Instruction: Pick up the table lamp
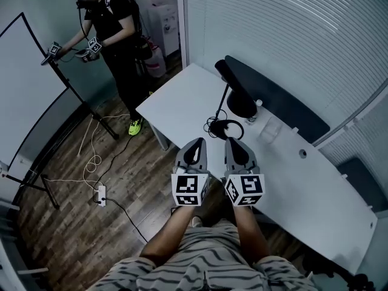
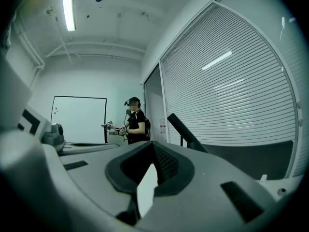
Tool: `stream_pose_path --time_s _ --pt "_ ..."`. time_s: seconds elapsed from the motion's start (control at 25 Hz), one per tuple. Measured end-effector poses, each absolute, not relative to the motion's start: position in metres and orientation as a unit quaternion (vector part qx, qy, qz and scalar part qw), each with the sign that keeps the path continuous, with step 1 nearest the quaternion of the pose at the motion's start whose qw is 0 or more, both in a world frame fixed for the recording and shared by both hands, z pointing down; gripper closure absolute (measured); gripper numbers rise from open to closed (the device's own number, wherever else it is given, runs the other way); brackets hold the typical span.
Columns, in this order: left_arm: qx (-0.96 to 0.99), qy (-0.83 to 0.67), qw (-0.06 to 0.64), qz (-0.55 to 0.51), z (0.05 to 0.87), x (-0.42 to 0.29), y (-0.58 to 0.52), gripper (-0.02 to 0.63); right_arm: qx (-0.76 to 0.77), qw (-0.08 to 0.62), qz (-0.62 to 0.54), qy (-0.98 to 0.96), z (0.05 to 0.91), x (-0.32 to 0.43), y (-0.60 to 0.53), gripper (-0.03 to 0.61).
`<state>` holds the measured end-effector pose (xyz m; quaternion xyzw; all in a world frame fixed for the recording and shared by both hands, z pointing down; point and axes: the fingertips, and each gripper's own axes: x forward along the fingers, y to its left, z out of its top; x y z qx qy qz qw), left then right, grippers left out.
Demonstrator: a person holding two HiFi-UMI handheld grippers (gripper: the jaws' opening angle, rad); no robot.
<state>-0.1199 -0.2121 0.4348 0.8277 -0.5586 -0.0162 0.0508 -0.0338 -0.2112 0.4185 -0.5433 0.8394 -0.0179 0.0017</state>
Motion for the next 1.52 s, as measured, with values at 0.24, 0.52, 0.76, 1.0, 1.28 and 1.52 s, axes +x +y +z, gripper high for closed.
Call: stream_pose_path --time_s 0.24,0.52,0.76,1.0,1.28,1.52 --pt "0.831 -0.553 0.051 -0.014 0.451 -0.092 -0.217 0.606 -0.551 0.005 -0.022 0.834 0.434 -0.005 -0.218 0.568" --pt "0.828 -0.559 0.044 -0.001 0.458 -0.091 -0.248 0.606 -0.548 0.009 -0.027 0.836 0.441 -0.004 -0.262 0.568" --pt "0.821 -0.57 0.036 0.006 0.456 -0.096 -0.29 0.606 -0.542 0.01 -0.029 0.84 0.445 -0.007 -0.308 0.568" --pt "0.814 -0.58 0.032 0.011 0.462 -0.091 -0.334 0.606 -0.542 0.005 -0.035 0.84 0.461 0.001 -0.353 0.568" --pt "0.81 -0.585 0.037 0.023 0.462 -0.084 -0.376 0.606 -0.533 0.008 -0.054 0.844 0.468 0.005 -0.394 0.568" --pt "0.803 -0.594 0.037 0.029 0.462 -0.085 -0.394 0.606 -0.535 0.008 -0.059 0.843 0.475 0.006 -0.414 0.566"
